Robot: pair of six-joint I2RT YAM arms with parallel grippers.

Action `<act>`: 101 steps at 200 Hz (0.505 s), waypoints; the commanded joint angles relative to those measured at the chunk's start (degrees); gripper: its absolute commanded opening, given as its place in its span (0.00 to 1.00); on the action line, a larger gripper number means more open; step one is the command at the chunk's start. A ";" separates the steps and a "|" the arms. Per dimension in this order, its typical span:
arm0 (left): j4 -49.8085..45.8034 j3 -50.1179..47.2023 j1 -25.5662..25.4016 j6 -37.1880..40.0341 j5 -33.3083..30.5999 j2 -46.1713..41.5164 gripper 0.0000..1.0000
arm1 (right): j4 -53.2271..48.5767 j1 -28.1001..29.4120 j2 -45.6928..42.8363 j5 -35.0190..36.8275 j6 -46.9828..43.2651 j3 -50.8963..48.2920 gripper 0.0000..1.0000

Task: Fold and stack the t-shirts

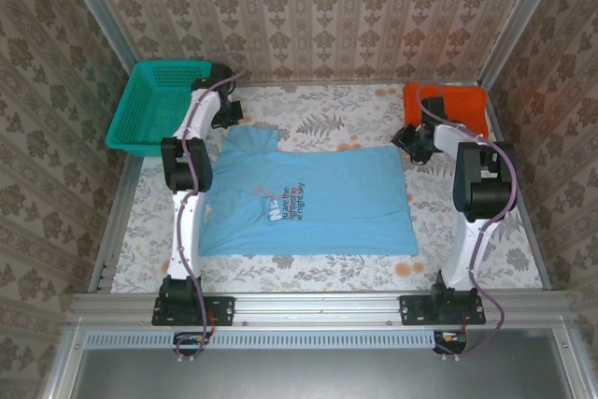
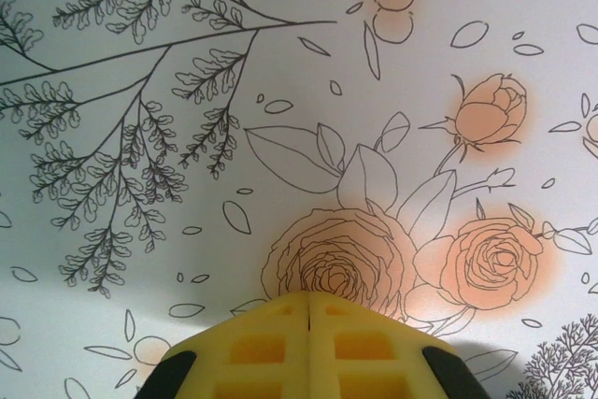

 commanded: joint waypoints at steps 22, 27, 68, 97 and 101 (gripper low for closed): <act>4.97 -5.30 -2.03 0.37 2.89 -5.73 0.00 | -1.31 -0.10 3.79 0.63 0.60 4.52 0.44; 5.44 -5.73 -2.18 0.55 2.77 -6.17 0.00 | -1.49 -0.02 4.21 0.81 0.65 5.01 0.43; 7.26 -7.07 -3.25 1.11 2.41 -7.96 0.00 | -3.46 0.59 7.84 0.72 -0.41 9.54 0.36; 6.74 -7.33 -3.65 1.74 1.29 -8.70 0.00 | -3.52 1.69 8.81 0.57 -0.67 10.15 0.32; 6.65 -7.51 -3.64 1.72 1.21 -8.87 0.00 | -3.56 1.91 8.89 0.63 -0.79 10.22 0.32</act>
